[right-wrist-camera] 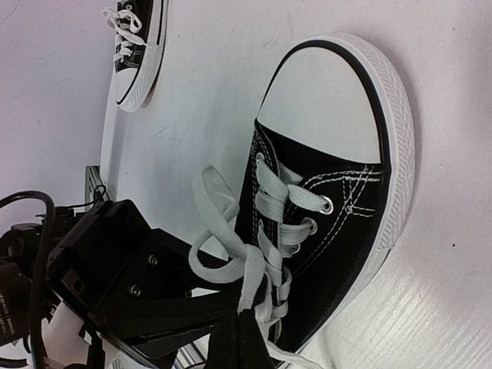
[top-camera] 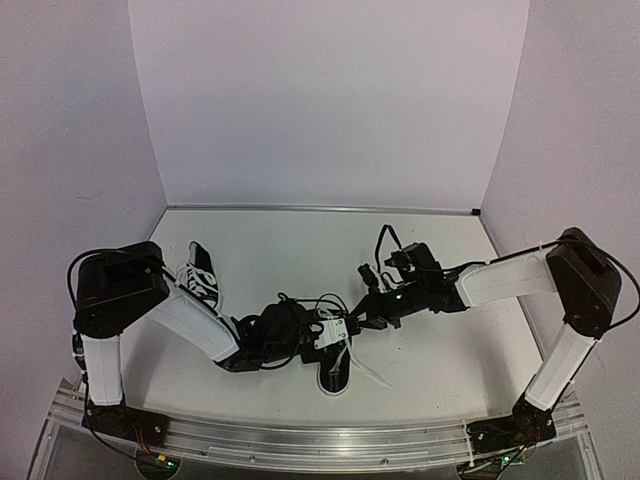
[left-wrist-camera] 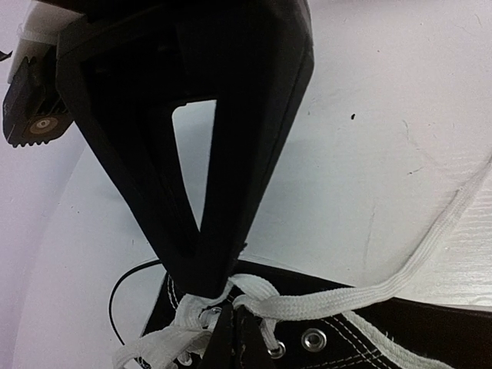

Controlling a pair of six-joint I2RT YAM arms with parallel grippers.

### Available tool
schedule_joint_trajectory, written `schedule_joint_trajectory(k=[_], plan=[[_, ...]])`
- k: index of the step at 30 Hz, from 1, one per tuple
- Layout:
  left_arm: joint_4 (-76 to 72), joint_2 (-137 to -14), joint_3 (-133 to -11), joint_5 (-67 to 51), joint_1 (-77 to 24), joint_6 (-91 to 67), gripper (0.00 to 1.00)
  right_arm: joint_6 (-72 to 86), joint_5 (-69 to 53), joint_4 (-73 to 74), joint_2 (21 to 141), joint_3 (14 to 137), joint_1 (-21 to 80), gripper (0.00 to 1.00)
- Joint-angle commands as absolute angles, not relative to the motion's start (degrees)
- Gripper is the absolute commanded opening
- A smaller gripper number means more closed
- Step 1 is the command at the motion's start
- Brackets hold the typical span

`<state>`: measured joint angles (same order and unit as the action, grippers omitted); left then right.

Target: Tie the shoes

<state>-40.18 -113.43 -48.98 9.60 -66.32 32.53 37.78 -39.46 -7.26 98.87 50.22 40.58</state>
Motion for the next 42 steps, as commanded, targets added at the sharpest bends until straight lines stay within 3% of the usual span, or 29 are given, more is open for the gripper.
schedule_joint_trajectory(k=[1,10,31,42], plan=[[-43.4,-115.7,-51.5,12.4,-66.5,31.2,0.00,38.1,-39.2,-8.4,96.5,49.4,40.9,0.00],[-47.9,-118.0,-51.2,16.3,-66.5,30.4,0.00,39.6,-39.8,-10.1,96.5,48.4,40.9,0.00],[-59.9,-122.1,-48.4,11.3,-66.5,22.8,0.00,43.9,-41.9,-16.1,99.4,46.6,41.7,0.00],[-61.1,-123.3,-48.1,9.8,-66.5,23.1,0.00,42.4,-41.0,-13.9,95.1,45.6,39.8,0.22]])
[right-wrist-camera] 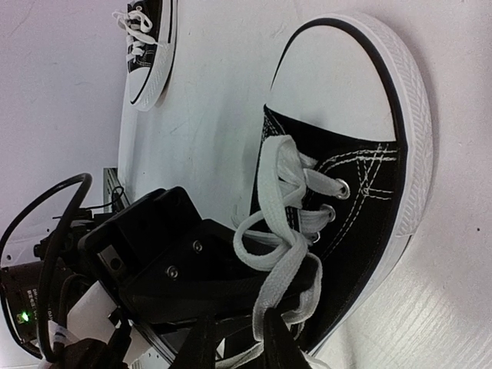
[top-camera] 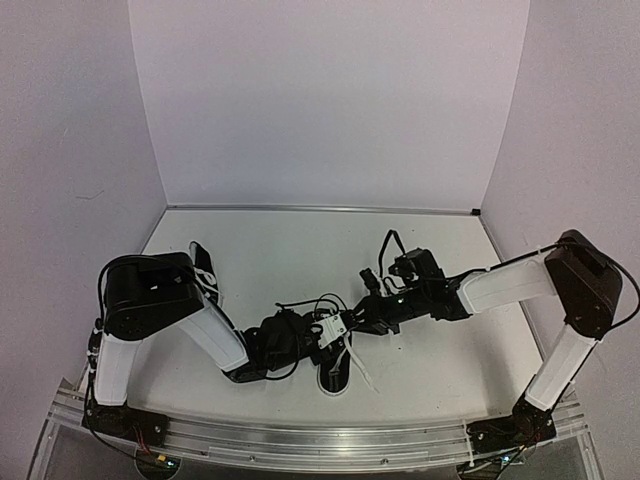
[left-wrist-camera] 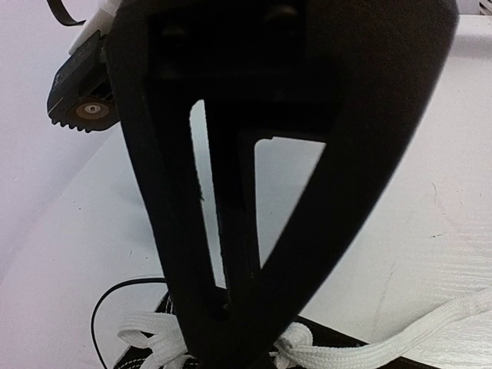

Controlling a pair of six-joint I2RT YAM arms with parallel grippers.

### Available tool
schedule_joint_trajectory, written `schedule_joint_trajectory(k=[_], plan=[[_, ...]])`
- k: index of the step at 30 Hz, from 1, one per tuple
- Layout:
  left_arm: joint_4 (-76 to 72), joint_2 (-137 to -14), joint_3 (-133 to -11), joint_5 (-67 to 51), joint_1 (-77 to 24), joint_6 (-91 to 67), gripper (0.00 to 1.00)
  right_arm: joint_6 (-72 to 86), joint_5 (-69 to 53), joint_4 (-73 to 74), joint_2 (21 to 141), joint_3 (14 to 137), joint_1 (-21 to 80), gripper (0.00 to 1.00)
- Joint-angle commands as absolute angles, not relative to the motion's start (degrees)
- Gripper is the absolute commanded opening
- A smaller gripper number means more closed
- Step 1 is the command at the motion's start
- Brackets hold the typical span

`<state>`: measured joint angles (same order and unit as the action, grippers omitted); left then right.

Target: Tie the shoes

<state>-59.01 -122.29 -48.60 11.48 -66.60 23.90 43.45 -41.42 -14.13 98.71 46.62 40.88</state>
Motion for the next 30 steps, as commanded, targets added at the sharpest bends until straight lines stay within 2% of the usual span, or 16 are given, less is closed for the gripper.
schedule_joint_trajectory(k=[1,6,10,14,30], plan=[[-61.1,-123.2,-48.1,9.8,-66.5,23.2,0.00,42.3,-40.6,-13.6,94.1,45.4,39.3,0.23],[-60.6,-123.0,-48.1,9.8,-66.5,23.6,0.00,42.4,-37.8,-13.1,90.9,43.7,37.4,0.25],[-60.5,-123.0,-48.2,9.8,-66.5,23.8,0.00,42.3,-35.2,-10.1,93.1,44.0,37.3,0.21],[-60.2,-122.9,-48.1,10.1,-66.5,24.1,0.00,42.8,-37.2,-10.6,96.7,44.3,37.4,0.17],[-60.1,-122.6,-48.1,10.0,-66.5,24.5,0.00,46.3,-43.6,-21.5,100.1,42.3,37.4,0.16]])
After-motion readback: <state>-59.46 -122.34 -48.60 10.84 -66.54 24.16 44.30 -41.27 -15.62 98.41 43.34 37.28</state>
